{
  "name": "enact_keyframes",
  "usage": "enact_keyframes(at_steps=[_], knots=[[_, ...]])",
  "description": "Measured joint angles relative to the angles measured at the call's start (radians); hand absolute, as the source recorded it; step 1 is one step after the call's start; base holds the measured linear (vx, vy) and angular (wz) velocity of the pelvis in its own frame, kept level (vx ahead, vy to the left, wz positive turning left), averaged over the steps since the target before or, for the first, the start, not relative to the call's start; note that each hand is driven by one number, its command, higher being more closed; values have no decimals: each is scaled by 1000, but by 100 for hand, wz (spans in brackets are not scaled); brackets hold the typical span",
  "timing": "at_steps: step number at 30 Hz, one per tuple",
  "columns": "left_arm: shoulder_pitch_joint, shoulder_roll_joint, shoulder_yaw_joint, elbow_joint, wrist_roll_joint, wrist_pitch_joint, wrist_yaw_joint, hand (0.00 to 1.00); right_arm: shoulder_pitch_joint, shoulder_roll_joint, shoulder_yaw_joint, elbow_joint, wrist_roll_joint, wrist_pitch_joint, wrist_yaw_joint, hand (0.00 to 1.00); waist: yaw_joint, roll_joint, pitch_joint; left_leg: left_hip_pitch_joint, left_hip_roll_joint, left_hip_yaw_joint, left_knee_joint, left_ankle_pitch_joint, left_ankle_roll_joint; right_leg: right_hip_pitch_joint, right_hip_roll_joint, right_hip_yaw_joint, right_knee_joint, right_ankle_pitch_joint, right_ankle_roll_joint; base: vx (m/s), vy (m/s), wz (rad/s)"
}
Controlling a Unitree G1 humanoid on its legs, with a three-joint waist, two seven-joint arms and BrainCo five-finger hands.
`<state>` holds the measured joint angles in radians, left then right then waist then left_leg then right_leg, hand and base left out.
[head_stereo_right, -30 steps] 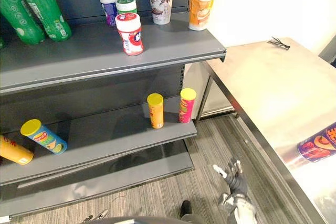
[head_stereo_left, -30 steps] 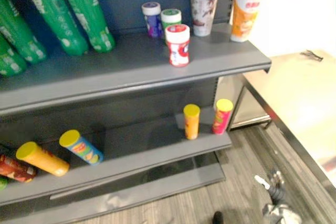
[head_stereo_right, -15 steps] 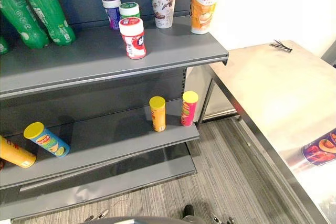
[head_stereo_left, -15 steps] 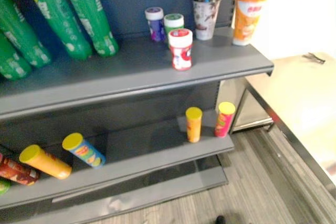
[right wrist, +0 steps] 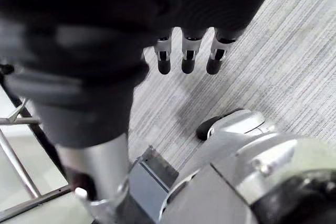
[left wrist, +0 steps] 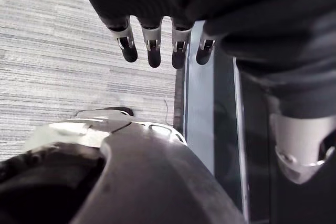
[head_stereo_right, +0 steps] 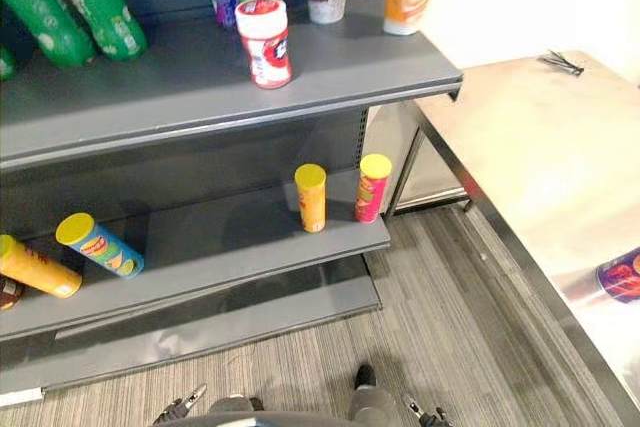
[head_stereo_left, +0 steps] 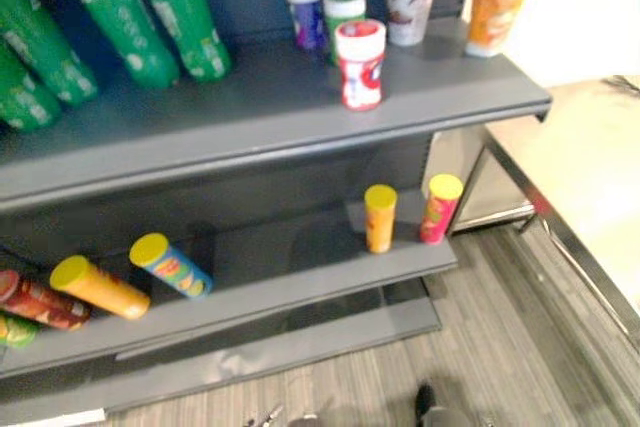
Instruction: Put the gum and the chips on the shelf.
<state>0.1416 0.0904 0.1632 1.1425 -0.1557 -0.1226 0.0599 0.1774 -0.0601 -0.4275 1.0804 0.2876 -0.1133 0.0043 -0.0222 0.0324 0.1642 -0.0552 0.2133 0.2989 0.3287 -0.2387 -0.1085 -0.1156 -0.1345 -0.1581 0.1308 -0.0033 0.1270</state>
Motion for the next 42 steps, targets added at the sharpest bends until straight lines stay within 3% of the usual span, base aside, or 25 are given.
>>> enact_keyframes(at_steps=[3, 5, 6, 9, 13, 17, 21, 25, 29, 32, 33, 35, 36, 37, 39, 40, 42], knots=[[-4, 11, 3, -3, 0, -1, -1, 0, -24, 2, 0, -6, 1, 0, -5, 0, 4, -23, 15, -32, 13, 108, 96, -66, 27, -49, 5, 103, -20, 44, 34, -67, 191, -94], [-16, 10, 14, -4, 1, 0, 1, 0, -38, 13, 1, -14, 8, -1, -12, 0, 4, -23, 29, -43, 35, 187, 136, -98, 52, -59, -3, 113, -77, 52, 28, -111, 217, -120], [-23, 10, 29, -14, 1, -2, 5, 0, -46, 26, 1, -13, 9, 1, -12, 0, 6, -13, 38, -45, 52, 240, 134, -101, 64, -80, -15, 55, -67, 40, -4, -41, 153, -103], [-30, 21, 35, -41, 2, -4, 10, 0, -54, 24, 7, -3, 28, 1, -22, 0, 9, -26, 62, 11, 79, 350, 93, -85, 69, -79, -56, -156, 181, -24, -91, 42, 180, -110], [-39, 24, 18, -71, 1, -7, 3, 0, -69, 19, 50, -4, 28, 0, -28, 0, 4, -42, 60, 54, 81, 474, 72, -71, 62, -2, -98, -314, 193, -102, -89, 57, 1, -90], [-38, 20, -4, -68, 1, -8, -3, 0, -75, 7, 53, -4, 28, -1, -30, 0, 2, -21, 48, 93, 82, 542, 16, -29, 28, 26, -36, -299, 46, -61, -43, 21, -97, -60], [-39, 22, -5, -68, 1, -8, -10, 0, -77, 1, 79, -5, 28, -1, -28, 0, 0, -21, 47, 114, 100, 606, -14, 28, 6, 37, 27, -239, -68, -4, -66, -34, -132, -52], [-39, 21, 1, -66, 1, -4, -17, 0, -68, 1, 79, -3, 28, 0, -26, 0, -6, -20, 47, 133, 106, 629, -13, 75, -6, 43, 41, -207, -93, 12, -77, -29, -70, -33], [-41, 12, 10, -66, 1, -4, -19, 0, -68, 1, 58, -4, 30, -2, -17, 0, -31, -14, 51, 159, 112, 626, -11, 121, -15, 28, 34, -197, -16, -27, -104, -61, -36, -15], [-51, -8, 49, -54, -2, -3, -20, 0, -64, 4, 37, 2, 48, -3, -17, 0, -58, -16, 59, 164, 142, 627, 45, 123, -16, -27, 29, -184, 121, -125, -119, -72, -98, -14], [-61, -8, 64, -38, -32, 1, -22, 0, -59, 6, 37, 15, 69, -4, -17, 0, -58, -19, 61, 165, 177, 628, 108, 123, -16, -36, 35, -168, 162, -163, -126, -54, -183, -47], [-58, -11, 80, -39, -93, 0, -24, 0, -56, 5, 36, 35, 83, -9, -17, 0, -57, -19, 64, 166, 243, 585, 218, 138, 8, -32, 76, -121, 193, -192, -158, 1, -215, -79], [-57, -17, 79, -48, -140, -1, -26, 0, -52, 5, 37, 34, 94, -12, -18, 0, -55, -32, 70, 128, 258, 461, 287, 166, 57, -18, 104, -67, 193, -189, -154, 57, -200, -119], [-58, -31, 78, -60, -157, -9, -27, 0, -57, -3, 37, 34, 112, -23, -19, 0, -53, -37, 72, 94, 196, 292, 276, 115, 23, -14, 118, -7, 181, -186, -150, 57, -168, -128], [-58, -45, 70, -70, -155, -14, -28, 0, -67, -23, 34, 35, 115, -29, -19, 0, -55, -36, 72, 56, 88, 121, 223, 62, 5, 9, 132, 66, 125, -185, -150, 59, -76, -134], [-57, -49, 62, -70, -153, -24, -29, 0, -63, -32, 31, 36, 115, -31, -19, 0, -53, -35, 72, 44, 40, 70, 168, 49, -1, 34, 137, 93, 85, -183, -146, 105, -42, -125], [-57, -49, 55, -70, -142, -30, -28, 0, -53, -40, 15, 36, 115, -31, -19, 0, -51, -28, 69, 15, 2, 7, 76, 50, -3, 41, 147, 114, 62, -171, -127, 105, -2, -94]])
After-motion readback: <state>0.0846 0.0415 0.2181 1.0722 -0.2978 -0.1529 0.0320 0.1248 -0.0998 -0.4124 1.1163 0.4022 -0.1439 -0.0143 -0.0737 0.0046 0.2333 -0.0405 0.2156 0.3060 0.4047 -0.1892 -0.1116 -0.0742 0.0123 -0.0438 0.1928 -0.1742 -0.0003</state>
